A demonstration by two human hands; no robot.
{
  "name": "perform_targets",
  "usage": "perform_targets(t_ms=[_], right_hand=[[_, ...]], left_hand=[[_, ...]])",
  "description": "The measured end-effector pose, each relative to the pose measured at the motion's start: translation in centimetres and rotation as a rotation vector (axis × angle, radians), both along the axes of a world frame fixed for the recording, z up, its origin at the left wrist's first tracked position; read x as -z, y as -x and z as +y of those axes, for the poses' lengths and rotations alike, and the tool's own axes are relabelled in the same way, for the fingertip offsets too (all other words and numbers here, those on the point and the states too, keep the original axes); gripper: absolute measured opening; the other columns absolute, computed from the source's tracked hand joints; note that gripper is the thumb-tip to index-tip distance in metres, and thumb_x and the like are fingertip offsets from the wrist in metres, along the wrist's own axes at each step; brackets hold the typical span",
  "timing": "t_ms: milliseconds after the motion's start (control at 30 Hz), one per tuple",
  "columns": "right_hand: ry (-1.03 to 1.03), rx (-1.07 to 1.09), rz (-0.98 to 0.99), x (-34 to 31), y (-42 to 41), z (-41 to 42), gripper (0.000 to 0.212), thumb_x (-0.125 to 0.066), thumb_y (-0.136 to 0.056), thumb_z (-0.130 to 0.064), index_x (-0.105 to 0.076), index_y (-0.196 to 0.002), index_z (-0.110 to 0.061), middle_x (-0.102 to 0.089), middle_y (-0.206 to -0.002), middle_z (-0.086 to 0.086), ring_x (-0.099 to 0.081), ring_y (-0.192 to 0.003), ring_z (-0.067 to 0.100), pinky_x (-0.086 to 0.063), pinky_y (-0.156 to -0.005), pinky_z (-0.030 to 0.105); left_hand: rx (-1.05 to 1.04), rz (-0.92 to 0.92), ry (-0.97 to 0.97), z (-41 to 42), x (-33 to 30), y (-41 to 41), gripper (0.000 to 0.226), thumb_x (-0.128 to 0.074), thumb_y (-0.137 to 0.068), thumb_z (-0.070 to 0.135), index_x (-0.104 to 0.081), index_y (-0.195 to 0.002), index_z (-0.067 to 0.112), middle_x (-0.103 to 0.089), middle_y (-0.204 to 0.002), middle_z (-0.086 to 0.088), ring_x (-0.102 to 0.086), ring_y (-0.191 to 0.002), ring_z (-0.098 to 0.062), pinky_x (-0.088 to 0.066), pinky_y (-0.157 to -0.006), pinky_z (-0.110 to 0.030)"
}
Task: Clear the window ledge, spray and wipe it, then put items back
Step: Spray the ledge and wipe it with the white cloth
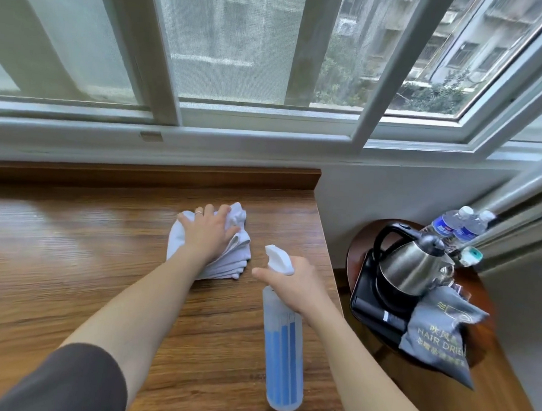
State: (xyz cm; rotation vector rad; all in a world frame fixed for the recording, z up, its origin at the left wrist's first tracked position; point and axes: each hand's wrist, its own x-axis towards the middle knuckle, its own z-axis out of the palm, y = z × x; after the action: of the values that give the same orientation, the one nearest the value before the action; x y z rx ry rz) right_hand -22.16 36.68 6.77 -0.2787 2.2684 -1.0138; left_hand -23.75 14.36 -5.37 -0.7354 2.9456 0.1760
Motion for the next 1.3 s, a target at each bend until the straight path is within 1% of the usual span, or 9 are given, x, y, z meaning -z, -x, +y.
perform_targets(t_ms=[167, 367, 500, 600, 733, 833, 933, 1100, 1300], right_hand=[[0.003, 0.008, -0.006, 0.0, -0.3, 0.2, 0.037, -0.073, -0.077, -0.052, -0.053, -0.066, -0.024, -0.057, -0.069, -0.007, -0.054, -0.068, 0.012, -0.041, -0.065, 0.031], [0.006, 0.038, -0.021, 0.5, -0.4, 0.3, 0.035, -0.073, -0.075, -0.052, -0.054, -0.07, -0.023, -0.053, -0.066, -0.007, -0.049, -0.065, 0.011, -0.038, -0.063, 0.031], [0.013, 0.047, -0.024, 0.3, -0.3, 0.1, 0.034, -0.073, -0.076, -0.052, -0.062, -0.076, -0.02, -0.057, -0.069, -0.007, -0.053, -0.067, 0.011, -0.04, -0.064, 0.03], [0.029, 0.043, -0.015, 0.1, -0.2, -0.2, 0.032, -0.074, -0.077, -0.051, -0.06, -0.072, -0.022, -0.057, -0.068, -0.009, -0.053, -0.067, 0.011, -0.04, -0.063, 0.03], [0.023, 0.034, -0.007, 0.1, -0.1, -0.4, 0.031, -0.073, -0.078, -0.05, -0.061, -0.074, -0.022, -0.058, -0.07, -0.009, -0.054, -0.069, 0.011, -0.04, -0.064, 0.029], [0.016, 0.024, -0.011, 0.3, -0.1, -0.3, 0.033, -0.072, -0.076, -0.051, -0.054, -0.068, -0.025, -0.056, -0.069, -0.009, -0.053, -0.069, 0.012, -0.039, -0.064, 0.03], [0.014, 0.038, -0.017, 0.7, -0.4, -0.1, 0.036, -0.072, -0.074, -0.053, -0.051, -0.065, -0.025, -0.054, -0.066, -0.009, -0.051, -0.066, 0.012, -0.039, -0.065, 0.032], [0.032, 0.058, -0.017, 0.7, -1.0, 0.3, 0.037, -0.073, -0.073, -0.055, -0.053, -0.064, -0.026, -0.055, -0.065, -0.01, -0.052, -0.065, 0.011, -0.04, -0.064, 0.031], [0.021, 0.088, 0.002, 0.7, -2.1, 0.7, 0.039, -0.074, -0.075, -0.053, -0.051, -0.066, -0.023, -0.053, -0.064, -0.008, -0.05, -0.064, 0.011, -0.039, -0.064, 0.031]], left_hand=[[0.019, 0.018, 0.011, 0.1, 0.2, -1.0, 0.059, -0.032, -0.091, 0.065, -0.039, -0.136, 0.027, -0.051, -0.127, -0.009, -0.048, -0.118, -0.032, -0.029, -0.099, -0.06], [0.084, 0.176, 0.079, 2.0, 1.0, -4.9, 0.062, -0.036, -0.081, 0.065, -0.06, -0.117, 0.021, -0.064, -0.098, -0.014, -0.061, -0.092, -0.036, -0.035, -0.091, -0.06], [0.119, 0.216, 0.105, 3.2, 1.4, -7.6, 0.059, -0.039, -0.081, 0.063, -0.062, -0.116, 0.021, -0.064, -0.091, -0.012, -0.062, -0.085, -0.035, -0.036, -0.092, -0.058], [0.137, 0.239, 0.124, 3.2, 1.6, -8.3, 0.058, -0.04, -0.082, 0.063, -0.062, -0.115, 0.02, -0.064, -0.091, -0.01, -0.063, -0.083, -0.035, -0.038, -0.091, -0.058], [0.148, 0.221, 0.11, 2.5, 1.6, -7.3, 0.056, -0.036, -0.084, 0.065, -0.059, -0.115, 0.025, -0.064, -0.097, -0.007, -0.062, -0.088, -0.032, -0.034, -0.089, -0.059], [0.151, 0.174, 0.079, 1.8, 1.5, -6.0, 0.058, -0.03, -0.084, 0.067, -0.058, -0.115, 0.027, -0.062, -0.101, -0.006, -0.06, -0.094, -0.032, -0.033, -0.09, -0.06], [0.13, 0.117, 0.056, 0.9, 1.2, -4.2, 0.064, -0.025, -0.086, 0.067, -0.055, -0.123, 0.025, -0.06, -0.108, -0.01, -0.057, -0.102, -0.035, -0.031, -0.093, -0.061], [0.092, 0.001, 0.012, 0.3, -0.1, -1.7, 0.055, -0.036, -0.095, 0.062, -0.041, -0.137, 0.026, -0.05, -0.126, -0.011, -0.046, -0.12, -0.036, -0.026, -0.1, -0.061], [0.109, -0.027, 0.002, 0.8, -0.6, -2.9, 0.059, -0.036, -0.094, 0.063, -0.037, -0.139, 0.026, -0.048, -0.13, -0.012, -0.045, -0.122, -0.034, -0.023, -0.101, -0.058]])
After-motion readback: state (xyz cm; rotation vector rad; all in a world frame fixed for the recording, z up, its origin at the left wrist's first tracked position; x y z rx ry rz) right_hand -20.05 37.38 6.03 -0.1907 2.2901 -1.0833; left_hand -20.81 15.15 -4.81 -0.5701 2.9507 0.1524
